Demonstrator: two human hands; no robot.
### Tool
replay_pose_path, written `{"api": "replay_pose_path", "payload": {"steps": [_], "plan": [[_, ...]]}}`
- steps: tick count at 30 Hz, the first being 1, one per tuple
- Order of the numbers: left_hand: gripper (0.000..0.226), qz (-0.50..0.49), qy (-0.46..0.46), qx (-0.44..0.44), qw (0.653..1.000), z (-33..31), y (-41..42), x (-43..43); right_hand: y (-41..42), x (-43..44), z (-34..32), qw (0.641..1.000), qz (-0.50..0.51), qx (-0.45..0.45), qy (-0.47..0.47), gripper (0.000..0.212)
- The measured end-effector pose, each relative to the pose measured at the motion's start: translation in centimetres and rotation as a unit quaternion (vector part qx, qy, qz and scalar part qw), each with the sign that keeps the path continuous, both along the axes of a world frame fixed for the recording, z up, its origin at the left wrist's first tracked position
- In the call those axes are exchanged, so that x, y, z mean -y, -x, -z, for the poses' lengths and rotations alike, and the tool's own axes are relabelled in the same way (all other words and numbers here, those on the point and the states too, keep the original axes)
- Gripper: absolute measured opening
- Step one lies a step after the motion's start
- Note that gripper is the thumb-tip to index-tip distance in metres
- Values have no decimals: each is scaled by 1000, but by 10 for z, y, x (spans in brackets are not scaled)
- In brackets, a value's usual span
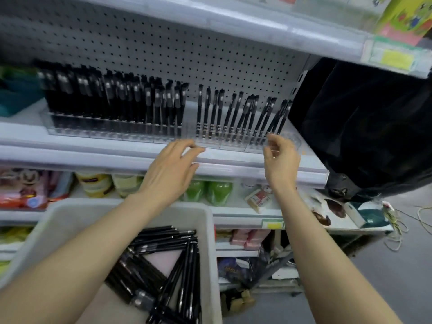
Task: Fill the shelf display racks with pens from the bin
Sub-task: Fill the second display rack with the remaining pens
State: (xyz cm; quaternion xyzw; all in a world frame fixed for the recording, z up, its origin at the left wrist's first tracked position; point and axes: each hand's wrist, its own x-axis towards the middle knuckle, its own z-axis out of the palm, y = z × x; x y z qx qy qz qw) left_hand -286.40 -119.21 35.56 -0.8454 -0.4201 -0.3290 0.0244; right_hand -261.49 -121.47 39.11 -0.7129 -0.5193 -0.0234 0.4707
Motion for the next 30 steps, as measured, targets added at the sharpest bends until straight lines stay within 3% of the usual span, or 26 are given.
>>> {"api": "replay_pose_path", "payload": {"steps": [8, 14, 20, 30], "plan": [[37, -31, 43, -12, 999, 69, 105, 43, 134, 67, 57, 985, -154, -58, 60, 16], [40, -59, 73, -14, 995, 99, 128, 52, 189, 84, 108, 956, -183, -57, 222, 17], [35, -47, 49, 3, 998, 105, 126, 50, 194, 90, 134, 917, -226, 117, 307, 21], [38, -51, 48, 21, 997, 104, 124, 53, 193, 92, 136, 887, -250, 201, 333, 37]]}}
